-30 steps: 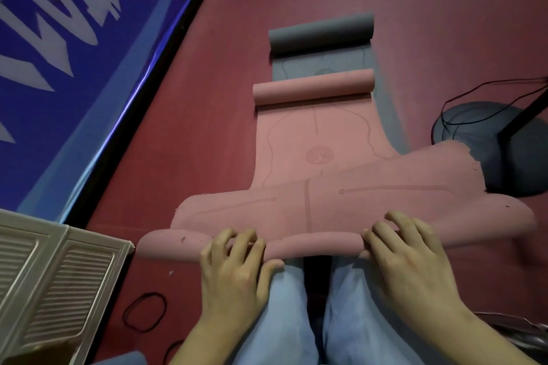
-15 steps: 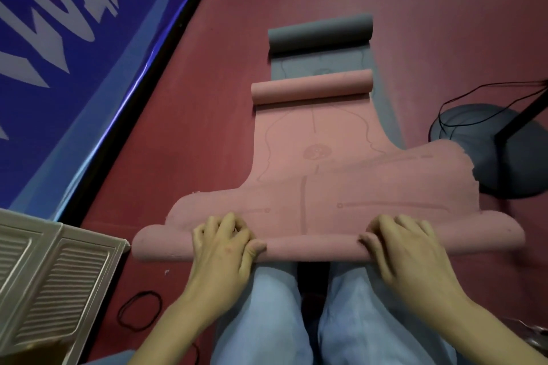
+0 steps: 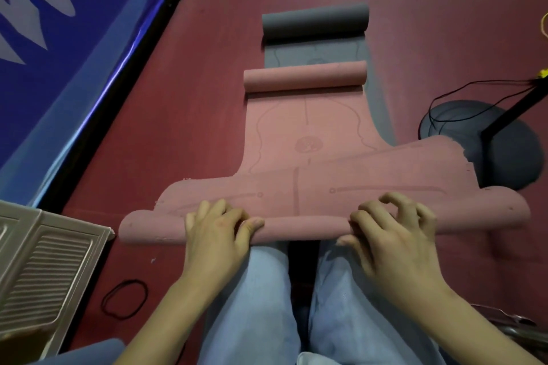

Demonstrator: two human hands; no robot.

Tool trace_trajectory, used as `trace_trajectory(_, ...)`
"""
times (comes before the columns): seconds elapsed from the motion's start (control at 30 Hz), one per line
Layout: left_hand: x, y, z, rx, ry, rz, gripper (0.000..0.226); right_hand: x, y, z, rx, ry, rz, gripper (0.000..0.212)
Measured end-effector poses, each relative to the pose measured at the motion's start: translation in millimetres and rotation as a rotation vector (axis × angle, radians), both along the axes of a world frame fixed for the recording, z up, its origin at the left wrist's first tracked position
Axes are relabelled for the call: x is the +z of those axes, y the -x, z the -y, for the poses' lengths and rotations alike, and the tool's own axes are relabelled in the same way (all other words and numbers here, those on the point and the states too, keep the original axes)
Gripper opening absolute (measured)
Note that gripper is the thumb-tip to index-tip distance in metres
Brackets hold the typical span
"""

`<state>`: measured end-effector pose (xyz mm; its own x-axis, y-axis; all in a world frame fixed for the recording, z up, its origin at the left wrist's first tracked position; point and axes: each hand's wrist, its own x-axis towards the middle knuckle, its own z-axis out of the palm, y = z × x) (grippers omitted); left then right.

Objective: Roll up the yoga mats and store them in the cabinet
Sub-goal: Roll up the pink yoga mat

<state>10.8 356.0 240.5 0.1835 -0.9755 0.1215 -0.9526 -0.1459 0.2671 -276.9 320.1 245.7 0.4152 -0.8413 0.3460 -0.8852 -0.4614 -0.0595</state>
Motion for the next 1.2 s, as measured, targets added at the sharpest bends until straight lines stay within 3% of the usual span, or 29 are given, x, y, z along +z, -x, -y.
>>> trace_trajectory(0.1, 1.5, -0.7, -0.8, 0.059, 0.025, -0.169, 0.031, -3.4, -5.9, 0.6, -0.006, 0.059, 0.014, 0.027)
trace_trajectory(0.23, -0.2, 10.6, -4.7, -0.011, 0.178, 0.053, 0.029, -6.4, -13.1, 13.4, -0.043, 0.016, 0.080, 0.035)
trace_trajectory(0.33, -3.5, 7.2, -8.4, 0.043, 0.237, 0.040, 0.034, -8.8, -17.1, 24.8, -0.101, -0.061, 0.122, 0.041)
trace_trajectory(0.43, -9.5, 4.1, -14.3, 0.003, 0.185, 0.066, 0.046, -8.8, -18.9, 36.4, -0.134, -0.156, 0.099, 0.045)
trace_trajectory(0.63, -9.7, -1.2, -5.1, -0.059, 0.174, 0.093, 0.044, -3.5, -23.4, 37.9, -0.152, -0.182, 0.117, 0.022)
trace_trajectory(0.87, 12.3, -15.7, 39.5, -0.134, -0.134, 0.048, 0.054, 7.6, -19.1, 31.9, -0.060, -0.080, -0.013, 0.040)
trace_trajectory(0.97, 16.8, -15.7, 42.5, -0.108, -0.155, -0.028, 0.044, 5.0, -18.6, 33.4, -0.034, -0.068, -0.046, 0.042)
trace_trajectory(1.1, 8.4, -10.6, 38.5, -0.059, 0.009, -0.099, 0.030, -0.7, -23.3, 41.5, -0.038, -0.045, -0.035, 0.039)
trace_trajectory(1.2, 2.4, -1.9, 37.2, -0.073, 0.172, 0.012, 0.032, -4.2, -26.2, 49.7, -0.061, -0.074, -0.041, 0.039)
